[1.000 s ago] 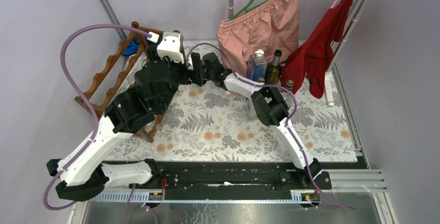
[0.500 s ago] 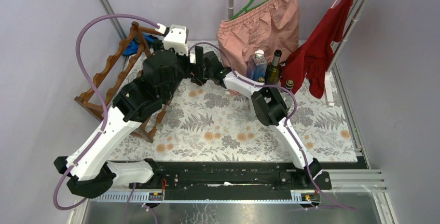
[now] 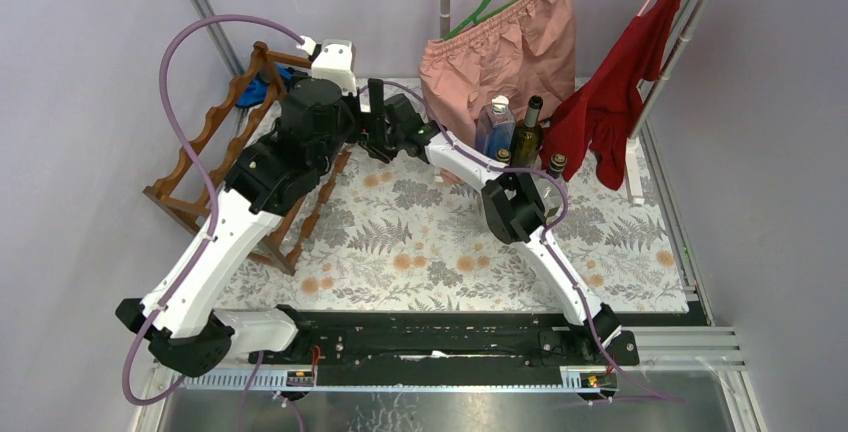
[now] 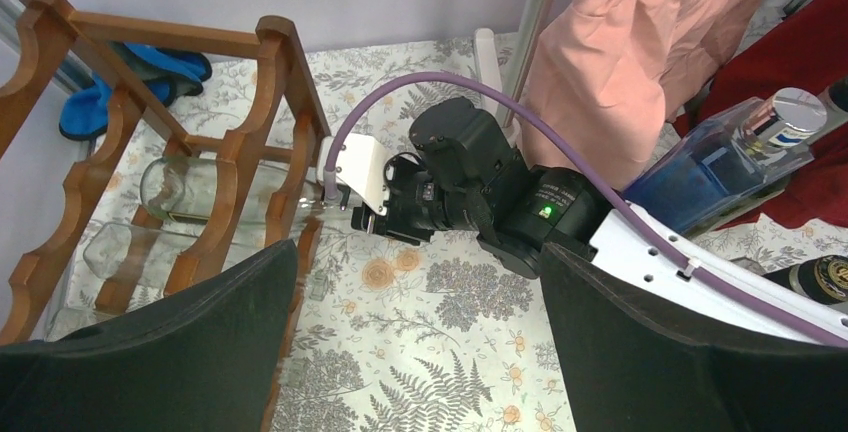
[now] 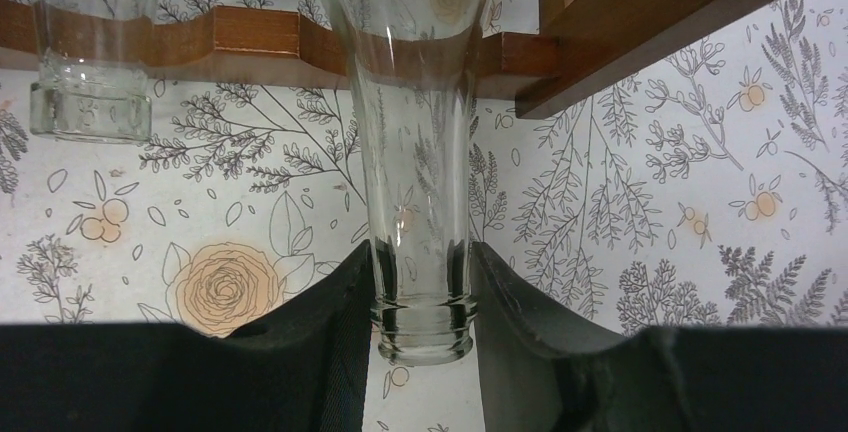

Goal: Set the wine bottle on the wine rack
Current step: Place the wine bottle in the wine rack.

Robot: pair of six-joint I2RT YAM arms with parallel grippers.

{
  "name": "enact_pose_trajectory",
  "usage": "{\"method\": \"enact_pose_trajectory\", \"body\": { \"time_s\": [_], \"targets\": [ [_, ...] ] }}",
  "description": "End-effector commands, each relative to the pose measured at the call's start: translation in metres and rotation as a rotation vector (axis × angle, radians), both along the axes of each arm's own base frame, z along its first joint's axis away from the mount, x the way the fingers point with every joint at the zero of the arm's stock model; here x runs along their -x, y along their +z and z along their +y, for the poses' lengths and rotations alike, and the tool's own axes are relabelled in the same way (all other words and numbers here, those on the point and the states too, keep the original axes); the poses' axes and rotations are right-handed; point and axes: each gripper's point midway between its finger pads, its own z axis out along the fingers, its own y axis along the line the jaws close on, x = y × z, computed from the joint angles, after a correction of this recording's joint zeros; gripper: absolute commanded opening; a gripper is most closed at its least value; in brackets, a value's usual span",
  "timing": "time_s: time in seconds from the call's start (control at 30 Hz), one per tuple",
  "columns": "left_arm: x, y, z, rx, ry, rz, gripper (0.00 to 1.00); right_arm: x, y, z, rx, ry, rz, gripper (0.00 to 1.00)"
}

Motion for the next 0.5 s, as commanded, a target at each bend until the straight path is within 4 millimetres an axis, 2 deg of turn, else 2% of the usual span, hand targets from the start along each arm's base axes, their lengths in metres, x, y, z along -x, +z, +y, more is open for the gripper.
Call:
{"method": "enact_pose_trajectory", "body": {
  "time_s": [0.0,0.2,0.37,0.47],
  "targets": [
    [-0.001,0.006,0.003,0.065,-0.001,0.009,0.96,0.008,-0.041,-0.017,0.166,0.002,0.016,0.00],
    [-0.004,0.003,0.004,0.085,-0.005,0.027,0.96,0.005,-0.055,-0.022,0.236,-0.015,-0.013,0.00],
    [-0.008,0.002,0.005,0.083,-0.013,0.044,0.96,0.016,-0.068,-0.026,0.322,-0.022,-0.010,0.00],
    [-0.010,0.001,0.004,0.085,-0.020,0.051,0.96,0.021,-0.067,-0.026,0.314,-0.020,0.016,0.00]
  ]
}}
